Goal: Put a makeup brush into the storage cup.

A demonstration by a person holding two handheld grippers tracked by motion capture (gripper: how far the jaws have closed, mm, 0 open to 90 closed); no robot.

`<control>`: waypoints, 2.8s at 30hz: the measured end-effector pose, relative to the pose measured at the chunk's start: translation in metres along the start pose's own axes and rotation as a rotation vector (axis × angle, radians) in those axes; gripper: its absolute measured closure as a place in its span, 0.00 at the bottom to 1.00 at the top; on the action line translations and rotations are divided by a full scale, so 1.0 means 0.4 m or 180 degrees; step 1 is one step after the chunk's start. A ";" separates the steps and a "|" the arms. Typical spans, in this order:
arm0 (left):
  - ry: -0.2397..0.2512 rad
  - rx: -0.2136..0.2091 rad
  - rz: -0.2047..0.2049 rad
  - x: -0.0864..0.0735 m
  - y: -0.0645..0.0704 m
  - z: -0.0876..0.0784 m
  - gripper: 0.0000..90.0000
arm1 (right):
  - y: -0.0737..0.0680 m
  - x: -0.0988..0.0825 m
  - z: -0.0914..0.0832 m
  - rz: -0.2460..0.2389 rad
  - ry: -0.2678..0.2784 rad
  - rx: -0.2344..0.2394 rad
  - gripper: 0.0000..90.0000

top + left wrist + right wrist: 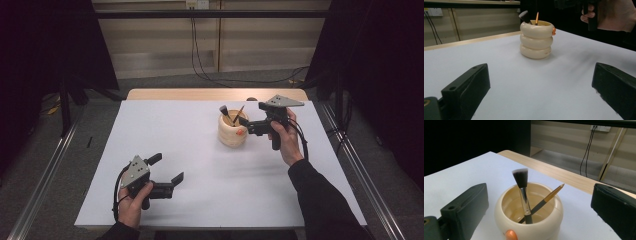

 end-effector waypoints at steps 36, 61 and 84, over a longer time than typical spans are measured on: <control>0.0046 0.0060 0.0020 0.008 0.000 -0.015 0.02 | -0.009 -0.089 -0.175 0.0033 0.0268 -0.0060 0.00; 0.0069 0.0053 -0.0017 0.010 0.002 -0.022 0.02 | -0.010 -0.171 -0.324 0.0128 0.0412 -0.0236 0.02; 0.0073 0.0175 0.0021 0.010 -0.005 -0.047 0.02 | 0.044 -0.285 -0.446 0.0258 0.0309 -0.0584 0.01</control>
Point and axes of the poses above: each handheld gripper's, and its own axes: z roughly forward along the jaws, x roughly out of its top, y roughly to its right, the point moved 7 cm from there along z, roughly forward along the jaws, and after that the axes turned 12 degrees about z, right-handed, at the moved point
